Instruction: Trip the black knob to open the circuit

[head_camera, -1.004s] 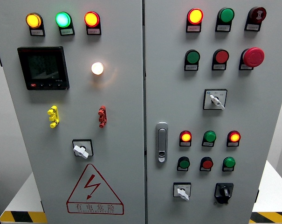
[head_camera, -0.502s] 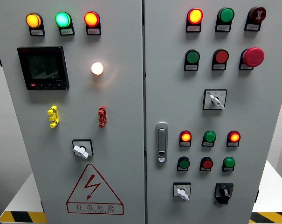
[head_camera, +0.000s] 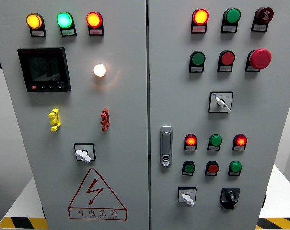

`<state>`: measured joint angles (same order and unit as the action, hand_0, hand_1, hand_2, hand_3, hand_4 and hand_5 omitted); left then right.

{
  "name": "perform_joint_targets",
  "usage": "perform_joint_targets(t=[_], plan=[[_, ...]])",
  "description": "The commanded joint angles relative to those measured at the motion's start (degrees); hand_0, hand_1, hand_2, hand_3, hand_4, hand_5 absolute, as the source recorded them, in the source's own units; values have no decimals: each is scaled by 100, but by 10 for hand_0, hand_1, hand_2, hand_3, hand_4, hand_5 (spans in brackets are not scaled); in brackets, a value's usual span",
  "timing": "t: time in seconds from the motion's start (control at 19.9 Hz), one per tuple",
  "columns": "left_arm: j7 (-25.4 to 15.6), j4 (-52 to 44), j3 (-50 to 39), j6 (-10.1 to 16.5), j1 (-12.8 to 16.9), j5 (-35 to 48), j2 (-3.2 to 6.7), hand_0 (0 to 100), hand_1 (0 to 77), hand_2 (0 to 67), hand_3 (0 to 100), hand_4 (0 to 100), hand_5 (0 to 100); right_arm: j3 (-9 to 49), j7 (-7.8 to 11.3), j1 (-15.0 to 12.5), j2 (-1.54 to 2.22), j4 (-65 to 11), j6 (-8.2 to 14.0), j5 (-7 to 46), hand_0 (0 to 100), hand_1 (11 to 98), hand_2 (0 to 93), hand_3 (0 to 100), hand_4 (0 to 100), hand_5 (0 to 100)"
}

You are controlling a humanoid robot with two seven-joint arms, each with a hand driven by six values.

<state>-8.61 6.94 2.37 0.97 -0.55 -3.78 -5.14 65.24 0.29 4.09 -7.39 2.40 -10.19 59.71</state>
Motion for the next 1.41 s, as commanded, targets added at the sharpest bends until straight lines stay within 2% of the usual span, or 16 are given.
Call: perform_joint_targets(t=[0.0, 0.05, 0.25, 0.35, 0.45, 0.55, 0.6, 0.65, 0.75, 0.85, 0.9, 1.05, 1.36], plan=[[0, 0, 0, 0, 2, 0, 4, 0, 30, 130, 213, 65, 15, 1101, -20, -5, 0, -362, -9, 1232, 755, 354, 4, 51, 0, 58], [0, 0, 0, 0, 2, 0, 4, 0, 30, 130, 213, 65, 15, 1261, -20, 4, 0, -598, -9, 1480, 754, 356, 4, 59, 0, 62], [0, 0, 0, 0, -6, 0, -5, 0, 30, 130, 213, 65, 15, 1148, -29, 56, 9, -872, 17, 1438, 750, 363, 5, 74, 0, 71], [0, 0, 0, 0, -6, 0, -4, 0, 30, 130, 213, 65, 15, 729, 15, 100, 18, -742, 69, 1125, 747, 368, 6, 79, 0, 74], [0, 0, 0, 0, 2, 0, 4, 0, 30, 130, 213, 65, 15, 612, 32, 319, 9, -540, 87, 719, 748, 368, 6, 80, 0, 75], [0, 0, 0, 0, -6, 0, 4, 0, 30, 130, 213, 65, 15, 935, 15, 329, 9, -653, 52, 744, 748, 369, 7, 82, 0, 79], [0, 0, 0, 0, -6, 0, 4, 0, 30, 130, 213, 65, 15, 1225, 6, 338, 18, -679, 61, 848, 745, 372, 7, 86, 0, 86], [0, 0, 0, 0, 2, 0, -4, 0, 30, 130, 213, 65, 15, 1367, 15, 338, 9, -715, 61, 1032, 743, 374, 8, 92, 0, 93], [0, 0, 0, 0, -6, 0, 4, 0, 30, 130, 213, 65, 15, 1735, 24, 294, 0, -1161, 26, 1620, 743, 374, 9, 96, 0, 96], [0, 0, 0, 0, -6, 0, 4, 0, 30, 130, 213, 65, 15, 2403, 32, 215, 0, -1679, -1, 2157, 741, 379, 9, 98, 0, 100], [0, 0, 0, 0, 2, 0, 4, 0, 30, 130, 213, 65, 15, 2501, 33, 206, 0, -2021, -9, 2342, 737, 386, 10, 102, 5, 115], [0, 0, 0, 0, 2, 0, 4, 0, 30, 130, 213, 65, 15, 2730, 33, 5, 0, -3206, -1, 2467, 728, 415, 11, 136, 39, 195], [0, 0, 0, 0, -6, 0, -4, 0, 30, 130, 213, 65, 15, 2643, -3, -497, 0, -5536, -1, 2475, 759, 460, 9, 205, 141, 338]])
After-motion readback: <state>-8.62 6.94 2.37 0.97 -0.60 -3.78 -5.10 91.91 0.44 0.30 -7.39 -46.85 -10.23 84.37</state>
